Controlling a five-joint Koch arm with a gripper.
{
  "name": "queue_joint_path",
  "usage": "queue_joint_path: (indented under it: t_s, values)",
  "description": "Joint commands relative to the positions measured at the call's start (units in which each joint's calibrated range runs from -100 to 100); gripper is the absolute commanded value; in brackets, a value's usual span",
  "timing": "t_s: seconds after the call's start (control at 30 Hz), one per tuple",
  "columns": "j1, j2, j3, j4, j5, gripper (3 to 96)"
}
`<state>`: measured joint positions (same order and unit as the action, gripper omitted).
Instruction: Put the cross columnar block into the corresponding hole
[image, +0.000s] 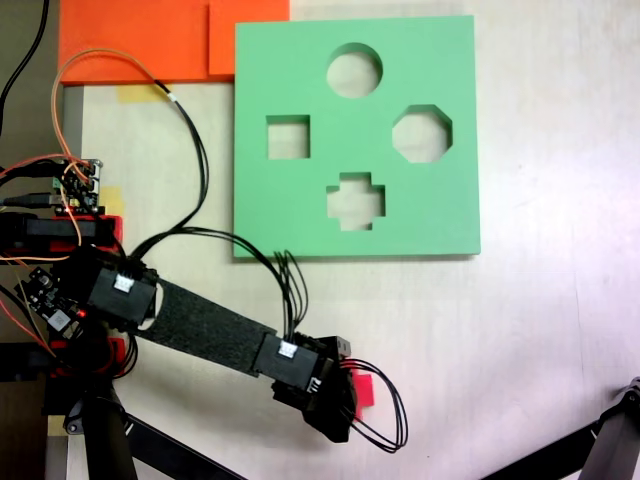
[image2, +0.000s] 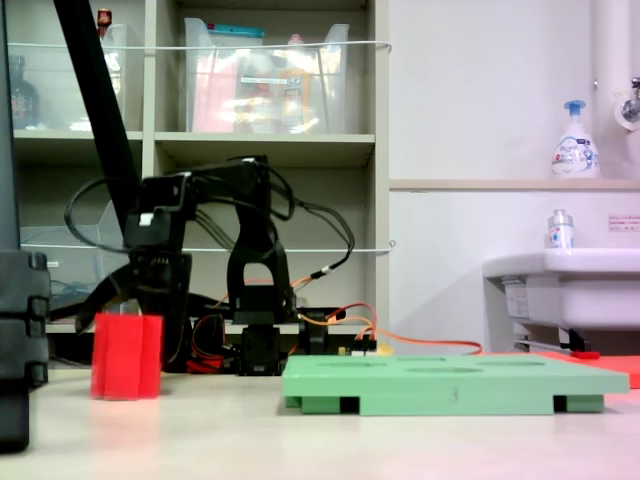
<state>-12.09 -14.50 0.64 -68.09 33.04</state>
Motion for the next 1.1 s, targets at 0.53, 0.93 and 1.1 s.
queue_joint_path:
  t_s: [0.53,0.93,1.1]
  values:
    - [-1.27,-1.42,-1.33,1.02,-0.49,38.9]
    - [-2.0,-2.12,-1.33,0.34,-0.44,34.7]
    - [-2.2,-7.01,-1.33,0.06,-0.44,34.8]
